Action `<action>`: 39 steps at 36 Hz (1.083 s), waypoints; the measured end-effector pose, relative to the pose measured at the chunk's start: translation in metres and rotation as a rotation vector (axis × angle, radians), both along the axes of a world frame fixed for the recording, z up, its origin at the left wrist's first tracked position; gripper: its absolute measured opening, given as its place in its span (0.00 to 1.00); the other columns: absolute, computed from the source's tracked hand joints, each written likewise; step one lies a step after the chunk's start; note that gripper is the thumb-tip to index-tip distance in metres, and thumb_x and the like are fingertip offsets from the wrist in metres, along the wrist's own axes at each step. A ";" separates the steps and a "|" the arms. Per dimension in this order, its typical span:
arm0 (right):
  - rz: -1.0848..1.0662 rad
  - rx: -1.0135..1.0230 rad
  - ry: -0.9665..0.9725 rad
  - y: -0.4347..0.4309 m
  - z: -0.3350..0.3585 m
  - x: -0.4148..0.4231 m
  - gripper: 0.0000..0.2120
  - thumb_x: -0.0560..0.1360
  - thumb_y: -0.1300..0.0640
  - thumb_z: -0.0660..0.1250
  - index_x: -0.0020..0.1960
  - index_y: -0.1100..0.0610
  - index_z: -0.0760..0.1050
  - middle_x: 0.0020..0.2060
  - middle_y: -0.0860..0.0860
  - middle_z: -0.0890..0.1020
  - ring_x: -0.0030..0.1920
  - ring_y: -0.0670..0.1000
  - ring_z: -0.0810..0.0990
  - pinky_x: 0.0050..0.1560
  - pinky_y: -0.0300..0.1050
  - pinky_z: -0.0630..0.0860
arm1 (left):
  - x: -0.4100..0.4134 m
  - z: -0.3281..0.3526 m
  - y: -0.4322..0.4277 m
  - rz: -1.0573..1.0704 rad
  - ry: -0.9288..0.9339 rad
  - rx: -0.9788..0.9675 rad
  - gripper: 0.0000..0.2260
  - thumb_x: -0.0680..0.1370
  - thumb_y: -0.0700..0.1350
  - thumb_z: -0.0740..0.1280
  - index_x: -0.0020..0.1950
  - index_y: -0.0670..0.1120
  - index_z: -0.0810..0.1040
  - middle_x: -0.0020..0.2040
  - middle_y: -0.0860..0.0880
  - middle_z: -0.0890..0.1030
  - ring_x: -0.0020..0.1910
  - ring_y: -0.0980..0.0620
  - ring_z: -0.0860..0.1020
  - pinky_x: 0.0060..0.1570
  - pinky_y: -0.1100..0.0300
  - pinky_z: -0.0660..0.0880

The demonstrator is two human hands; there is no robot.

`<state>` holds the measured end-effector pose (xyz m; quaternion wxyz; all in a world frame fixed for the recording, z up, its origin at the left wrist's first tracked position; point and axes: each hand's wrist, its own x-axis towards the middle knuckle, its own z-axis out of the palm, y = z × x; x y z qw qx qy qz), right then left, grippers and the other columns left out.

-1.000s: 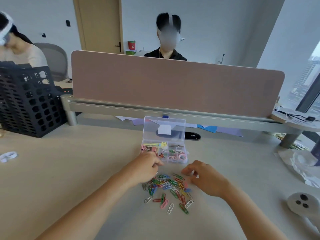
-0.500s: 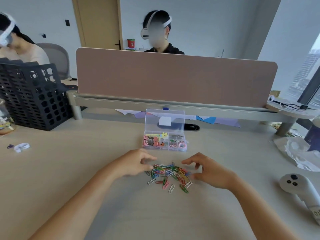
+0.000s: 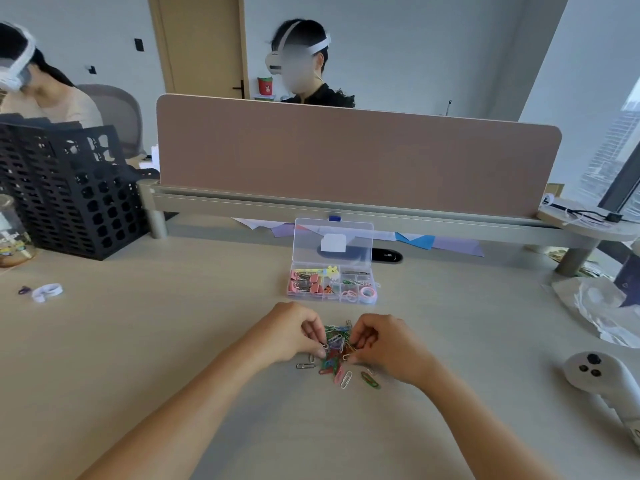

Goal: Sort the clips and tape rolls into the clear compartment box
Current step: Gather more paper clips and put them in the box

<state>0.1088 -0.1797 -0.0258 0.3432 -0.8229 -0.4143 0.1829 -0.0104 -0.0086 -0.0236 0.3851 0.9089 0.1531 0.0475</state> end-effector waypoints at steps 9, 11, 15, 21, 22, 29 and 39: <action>-0.218 0.251 -0.092 -0.004 -0.015 0.011 0.08 0.74 0.61 0.67 0.43 0.49 0.81 0.40 0.43 0.79 0.38 0.41 0.74 0.41 0.30 0.69 | 0.002 -0.012 0.002 0.138 -0.299 0.114 0.06 0.78 0.44 0.68 0.48 0.53 0.84 0.43 0.60 0.80 0.40 0.66 0.75 0.43 0.75 0.67; -0.221 0.175 -0.174 -0.003 -0.018 0.012 0.10 0.76 0.61 0.64 0.51 0.49 0.81 0.46 0.42 0.76 0.48 0.44 0.73 0.48 0.31 0.67 | 0.005 -0.017 0.005 0.090 -0.253 0.229 0.11 0.80 0.43 0.63 0.58 0.51 0.82 0.50 0.58 0.76 0.50 0.63 0.70 0.54 0.72 0.64; -0.147 -0.024 -0.361 0.002 -0.022 0.007 0.14 0.79 0.55 0.59 0.61 0.45 0.77 0.55 0.46 0.74 0.56 0.50 0.68 0.57 0.44 0.65 | 0.010 -0.026 0.004 0.009 -0.110 0.341 0.17 0.81 0.41 0.58 0.68 0.53 0.75 0.60 0.56 0.73 0.61 0.56 0.65 0.67 0.59 0.62; 0.059 -0.020 -0.355 0.003 -0.019 0.002 0.18 0.80 0.59 0.57 0.63 0.43 0.75 0.53 0.45 0.73 0.53 0.49 0.67 0.57 0.40 0.63 | 0.008 -0.013 -0.002 -0.095 -0.048 0.246 0.19 0.81 0.38 0.56 0.67 0.49 0.76 0.53 0.57 0.70 0.57 0.61 0.66 0.59 0.71 0.59; 0.077 -0.009 -0.322 0.002 -0.018 0.002 0.18 0.80 0.60 0.57 0.63 0.44 0.76 0.52 0.45 0.73 0.53 0.48 0.67 0.56 0.36 0.63 | 0.006 -0.009 -0.001 -0.103 -0.033 0.240 0.19 0.80 0.37 0.56 0.66 0.49 0.78 0.53 0.57 0.71 0.55 0.61 0.67 0.56 0.72 0.59; 0.111 0.006 -0.155 -0.007 -0.007 0.009 0.18 0.74 0.53 0.69 0.64 0.48 0.75 0.53 0.45 0.72 0.51 0.44 0.74 0.53 0.32 0.68 | -0.005 0.003 0.007 -0.183 0.066 0.176 0.20 0.77 0.36 0.61 0.62 0.55 0.80 0.55 0.58 0.74 0.50 0.59 0.73 0.49 0.75 0.65; 0.094 -0.090 0.000 -0.018 0.001 0.018 0.34 0.65 0.48 0.77 0.68 0.51 0.71 0.56 0.43 0.69 0.55 0.42 0.73 0.54 0.32 0.68 | -0.014 0.008 0.030 -0.222 0.254 0.180 0.39 0.66 0.53 0.79 0.74 0.54 0.66 0.64 0.58 0.65 0.60 0.59 0.68 0.54 0.76 0.62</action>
